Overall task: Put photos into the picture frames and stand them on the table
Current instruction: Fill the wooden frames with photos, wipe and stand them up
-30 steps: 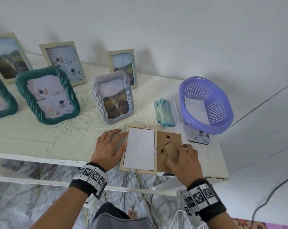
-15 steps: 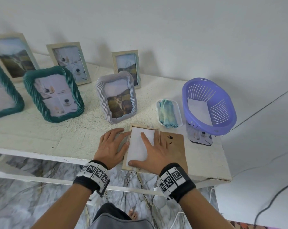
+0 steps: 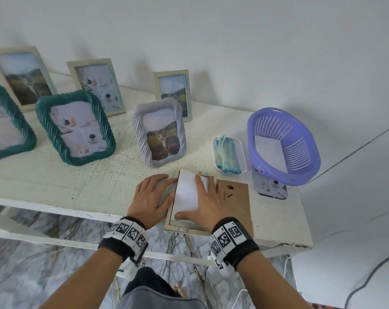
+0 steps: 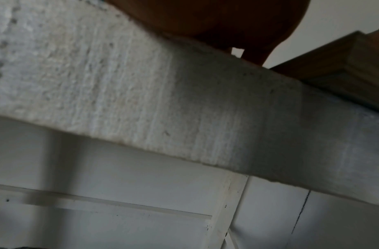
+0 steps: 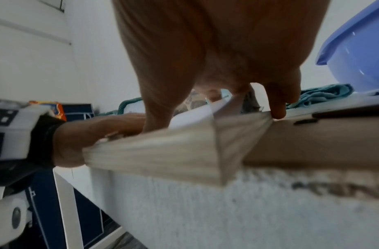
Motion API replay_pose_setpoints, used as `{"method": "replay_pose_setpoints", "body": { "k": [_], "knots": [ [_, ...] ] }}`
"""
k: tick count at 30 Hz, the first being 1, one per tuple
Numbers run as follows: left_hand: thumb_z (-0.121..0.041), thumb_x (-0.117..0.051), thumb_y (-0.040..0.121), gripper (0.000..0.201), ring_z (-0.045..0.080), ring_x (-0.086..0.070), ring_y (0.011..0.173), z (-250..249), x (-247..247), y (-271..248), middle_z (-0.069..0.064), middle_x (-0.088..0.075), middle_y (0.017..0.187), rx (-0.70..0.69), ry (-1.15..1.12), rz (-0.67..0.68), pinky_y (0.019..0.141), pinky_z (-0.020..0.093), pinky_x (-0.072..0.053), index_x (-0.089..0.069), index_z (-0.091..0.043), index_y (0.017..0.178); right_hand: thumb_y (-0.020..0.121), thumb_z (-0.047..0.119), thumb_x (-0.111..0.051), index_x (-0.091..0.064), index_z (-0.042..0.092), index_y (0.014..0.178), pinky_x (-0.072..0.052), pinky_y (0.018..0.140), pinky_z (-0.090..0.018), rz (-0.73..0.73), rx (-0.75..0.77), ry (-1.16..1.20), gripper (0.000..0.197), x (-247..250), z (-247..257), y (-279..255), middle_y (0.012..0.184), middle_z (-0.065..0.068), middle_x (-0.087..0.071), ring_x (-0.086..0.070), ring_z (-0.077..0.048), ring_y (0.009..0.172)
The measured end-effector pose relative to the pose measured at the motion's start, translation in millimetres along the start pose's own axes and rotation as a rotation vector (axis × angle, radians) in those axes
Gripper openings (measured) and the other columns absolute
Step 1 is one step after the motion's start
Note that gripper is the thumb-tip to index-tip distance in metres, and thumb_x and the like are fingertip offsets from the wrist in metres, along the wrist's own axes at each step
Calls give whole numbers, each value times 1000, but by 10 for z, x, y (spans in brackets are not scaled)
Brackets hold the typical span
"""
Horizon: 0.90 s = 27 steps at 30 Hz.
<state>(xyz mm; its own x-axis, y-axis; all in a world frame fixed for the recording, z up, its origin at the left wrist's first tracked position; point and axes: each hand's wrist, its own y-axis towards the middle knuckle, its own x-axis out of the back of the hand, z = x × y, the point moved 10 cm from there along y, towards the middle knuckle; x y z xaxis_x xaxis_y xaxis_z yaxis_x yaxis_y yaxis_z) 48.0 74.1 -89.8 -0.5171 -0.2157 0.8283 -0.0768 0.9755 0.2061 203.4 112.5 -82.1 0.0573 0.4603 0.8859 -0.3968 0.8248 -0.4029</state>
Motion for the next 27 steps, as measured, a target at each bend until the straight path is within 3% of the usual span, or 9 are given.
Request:
{"method": "replay_pose_setpoints", "body": {
  "k": [8, 13, 16, 18, 20, 21, 23, 25, 27],
  "knots": [
    [-54, -32, 96, 51, 12, -47, 125, 12, 132, 17, -8, -56, 132, 99, -239, -46, 107, 40, -35, -61, -28, 129, 67, 78, -60, -3, 32, 151, -15, 117, -49, -166, 48, 67, 112, 185, 2, -75, 158, -8, -12, -14, -34, 142],
    [-48, -61, 85, 38, 8, -66, 99, -276, 246, 64, -8, -72, 102, 180, -687, 41, 90, 22, -51, -68, -22, 112, 67, 68, -71, 2, 37, 150, -26, 115, -44, -178, 150, 265, 115, 234, 74, -195, 160, -1, 8, -1, -24, 147],
    [-23, -64, 92, 19, 27, -69, 88, -375, 269, 86, 6, -74, 88, 243, -840, 19, 81, 38, -57, -68, -16, 108, 73, 54, -77, -4, 46, 149, -31, 113, -28, -289, 193, 535, 106, 398, -5, -334, 159, 8, 17, -6, 2, 143],
    [-9, -62, 95, 14, 31, -70, 88, -337, 264, 107, 11, -74, 90, 313, -921, -17, 81, 42, -58, -66, -10, 108, 82, 36, -74, -8, 50, 148, -40, 105, -19, -402, 205, 769, 94, 582, -95, -447, 160, 12, -7, -24, 19, 131],
    [-8, -62, 94, 15, 25, -70, 85, -314, 241, 135, 10, -75, 88, 367, -928, -17, 80, 39, -58, -65, -13, 108, 87, 17, -68, -10, 52, 146, -51, 97, -38, -460, 167, 1030, 90, 631, -226, -505, 130, 22, -56, -56, -2, 116],
    [-11, -65, 93, 18, 18, -69, 81, -315, 227, 154, 7, -74, 87, 379, -891, -11, 78, 35, -57, -65, -17, 109, 88, 14, -67, -13, 54, 145, -54, 88, -48, -473, 111, 1096, 88, 618, -286, -526, 103, 26, -66, -65, -15, 100],
    [-20, -73, 88, 25, 7, -65, 78, -316, 249, 176, -4, -69, 92, 391, -734, -29, 72, 18, -52, -61, -25, 109, 87, 23, -66, -18, 57, 143, -55, 78, -56, -514, 40, 1096, 81, 630, -327, -588, 78, 20, -66, -66, -32, 82],
    [-23, -74, 86, 21, 4, -63, 79, -390, 331, 201, -8, -64, 95, 367, -625, -79, 67, 10, -47, -60, -24, 102, 89, 33, -64, -23, 54, 144, -55, 82, -52, -512, 30, 1072, 71, 678, -260, -664, 79, 26, -65, -64, -32, 83],
    [-28, -65, 94, 11, 13, -66, 83, -540, 336, 242, -3, -68, 90, 313, -706, -40, 71, 16, -50, -64, -16, 96, 93, 36, -59, -30, 46, 143, -56, 84, -42, -468, 81, 1131, 59, 685, -145, -659, 91, 26, -67, -67, -21, 87]
  ]
}}
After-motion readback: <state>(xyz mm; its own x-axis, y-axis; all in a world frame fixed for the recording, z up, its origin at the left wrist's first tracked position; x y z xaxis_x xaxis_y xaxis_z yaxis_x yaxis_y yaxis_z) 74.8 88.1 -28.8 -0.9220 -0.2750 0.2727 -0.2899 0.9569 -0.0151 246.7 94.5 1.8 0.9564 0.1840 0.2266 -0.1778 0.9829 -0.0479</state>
